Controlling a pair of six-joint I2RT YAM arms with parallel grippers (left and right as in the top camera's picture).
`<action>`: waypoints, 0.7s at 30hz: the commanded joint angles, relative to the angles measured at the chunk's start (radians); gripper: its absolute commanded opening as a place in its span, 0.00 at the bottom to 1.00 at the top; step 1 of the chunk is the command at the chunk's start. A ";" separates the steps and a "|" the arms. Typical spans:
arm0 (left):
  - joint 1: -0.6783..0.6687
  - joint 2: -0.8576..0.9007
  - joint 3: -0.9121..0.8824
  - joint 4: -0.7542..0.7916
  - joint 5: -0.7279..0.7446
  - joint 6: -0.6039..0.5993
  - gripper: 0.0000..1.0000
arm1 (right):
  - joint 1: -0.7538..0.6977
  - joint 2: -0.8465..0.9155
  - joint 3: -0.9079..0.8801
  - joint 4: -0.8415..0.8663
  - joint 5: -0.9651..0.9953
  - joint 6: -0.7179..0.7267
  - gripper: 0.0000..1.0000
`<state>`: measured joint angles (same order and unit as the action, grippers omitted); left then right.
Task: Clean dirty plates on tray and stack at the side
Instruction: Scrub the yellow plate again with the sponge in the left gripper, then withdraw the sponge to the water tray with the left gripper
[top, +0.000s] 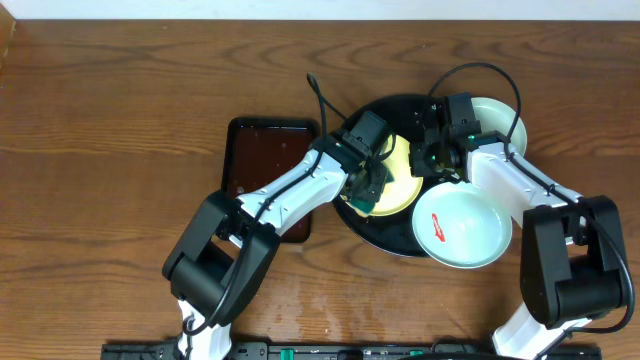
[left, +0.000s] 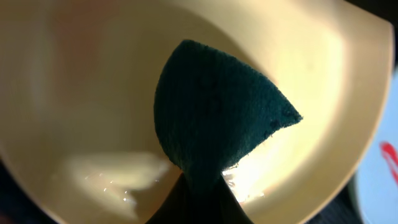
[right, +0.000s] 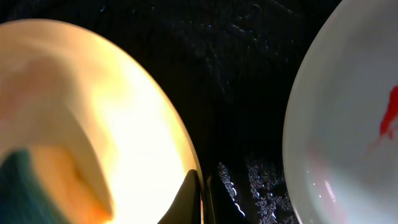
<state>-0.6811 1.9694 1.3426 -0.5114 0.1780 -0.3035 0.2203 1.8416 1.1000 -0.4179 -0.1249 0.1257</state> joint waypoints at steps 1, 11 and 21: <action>0.006 -0.031 -0.006 0.025 -0.207 0.007 0.08 | 0.004 0.005 0.005 0.006 0.011 0.016 0.02; 0.017 -0.320 0.062 0.029 -0.360 0.014 0.08 | 0.004 0.005 0.005 0.006 0.011 0.016 0.02; 0.222 -0.608 0.061 -0.477 -0.314 -0.125 0.08 | 0.000 0.002 0.021 0.007 -0.010 0.016 0.01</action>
<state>-0.5301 1.3952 1.4048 -0.8940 -0.1448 -0.3782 0.2199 1.8416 1.1000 -0.4057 -0.1234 0.1299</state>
